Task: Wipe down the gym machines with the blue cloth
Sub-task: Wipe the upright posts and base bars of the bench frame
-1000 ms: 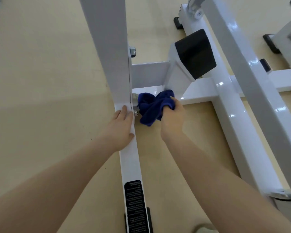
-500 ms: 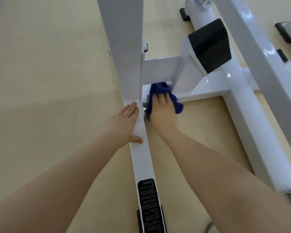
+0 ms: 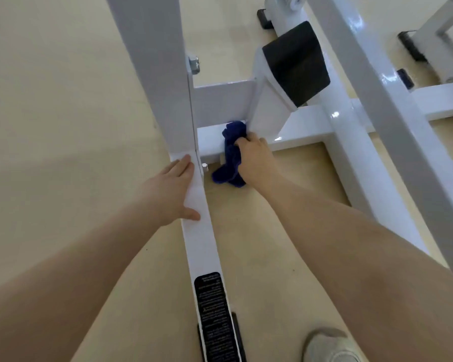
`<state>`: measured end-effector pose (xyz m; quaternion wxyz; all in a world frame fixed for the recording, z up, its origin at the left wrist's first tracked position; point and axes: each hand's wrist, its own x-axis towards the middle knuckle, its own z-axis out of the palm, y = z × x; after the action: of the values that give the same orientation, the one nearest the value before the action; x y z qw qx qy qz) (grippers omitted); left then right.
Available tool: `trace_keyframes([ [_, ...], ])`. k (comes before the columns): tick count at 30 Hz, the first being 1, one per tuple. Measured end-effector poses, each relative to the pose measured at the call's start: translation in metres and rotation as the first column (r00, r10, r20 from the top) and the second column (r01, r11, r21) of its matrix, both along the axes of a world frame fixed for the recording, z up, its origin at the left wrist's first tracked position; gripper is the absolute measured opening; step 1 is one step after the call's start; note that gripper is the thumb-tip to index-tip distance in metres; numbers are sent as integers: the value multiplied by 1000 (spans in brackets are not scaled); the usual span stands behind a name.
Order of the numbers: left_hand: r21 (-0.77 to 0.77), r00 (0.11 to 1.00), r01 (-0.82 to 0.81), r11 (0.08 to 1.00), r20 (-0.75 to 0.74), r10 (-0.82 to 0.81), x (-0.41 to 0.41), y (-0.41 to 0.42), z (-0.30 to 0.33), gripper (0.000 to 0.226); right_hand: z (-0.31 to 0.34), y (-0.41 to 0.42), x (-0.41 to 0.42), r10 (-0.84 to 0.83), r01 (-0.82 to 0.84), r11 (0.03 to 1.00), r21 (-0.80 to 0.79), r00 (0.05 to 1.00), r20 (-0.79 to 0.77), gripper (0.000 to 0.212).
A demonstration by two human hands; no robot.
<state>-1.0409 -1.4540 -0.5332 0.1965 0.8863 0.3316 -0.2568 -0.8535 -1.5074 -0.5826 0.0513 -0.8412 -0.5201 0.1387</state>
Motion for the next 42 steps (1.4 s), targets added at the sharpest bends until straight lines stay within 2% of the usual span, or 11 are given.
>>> trace_keyframes([
  [3, 69, 995, 8, 998, 101, -15, 9, -7, 2, 89, -13, -41, 15, -222, 238, 970, 42, 947, -233, 43],
  [5, 151, 975, 88, 985, 189, -116, 25, -9, 2, 80, -16, -57, 27, -592, 767, 630, 120, 575, -564, 35],
  [7, 225, 948, 178, 958, 223, -228, 47, -7, -3, 77, -19, -65, 43, -567, 967, 218, 135, 238, -788, 32],
  [10, 363, 902, 220, 905, 277, -330, 76, -4, -19, 74, -16, -56, 56, -501, 746, 576, 335, 646, -576, 48],
  [12, 526, 845, 228, 819, 311, -435, 85, 1, -36, 64, -21, -45, 57, -365, 423, 891, 168, 885, -289, 65],
  [14, 698, 763, 222, 681, 310, -567, 89, 6, -52, 50, -31, -39, 63, -203, 204, 979, 4, 978, -56, 70],
  [21, 810, 737, 239, 535, 207, -643, 91, 20, -46, 60, -6, -29, 115, -370, 363, 913, -188, 929, 0, 70],
  [27, 832, 722, 230, 505, 202, -662, 95, 17, -47, 56, -13, -33, 94, -69, 75, 981, -181, 997, 39, 84],
  [32, 875, 685, 208, 437, 189, -704, 96, 22, -49, 55, -11, -32, 124, -382, 387, 904, -182, 922, 62, 90],
  [38, 890, 679, 235, 392, 138, -721, 105, 23, -54, 56, -27, -33, 115, 24, -2, 991, -132, 986, 166, 78],
  [42, 909, 652, 244, 338, 105, -751, 112, 20, -60, 57, -22, -51, 152, -349, 374, 922, -99, 915, 202, 63],
])
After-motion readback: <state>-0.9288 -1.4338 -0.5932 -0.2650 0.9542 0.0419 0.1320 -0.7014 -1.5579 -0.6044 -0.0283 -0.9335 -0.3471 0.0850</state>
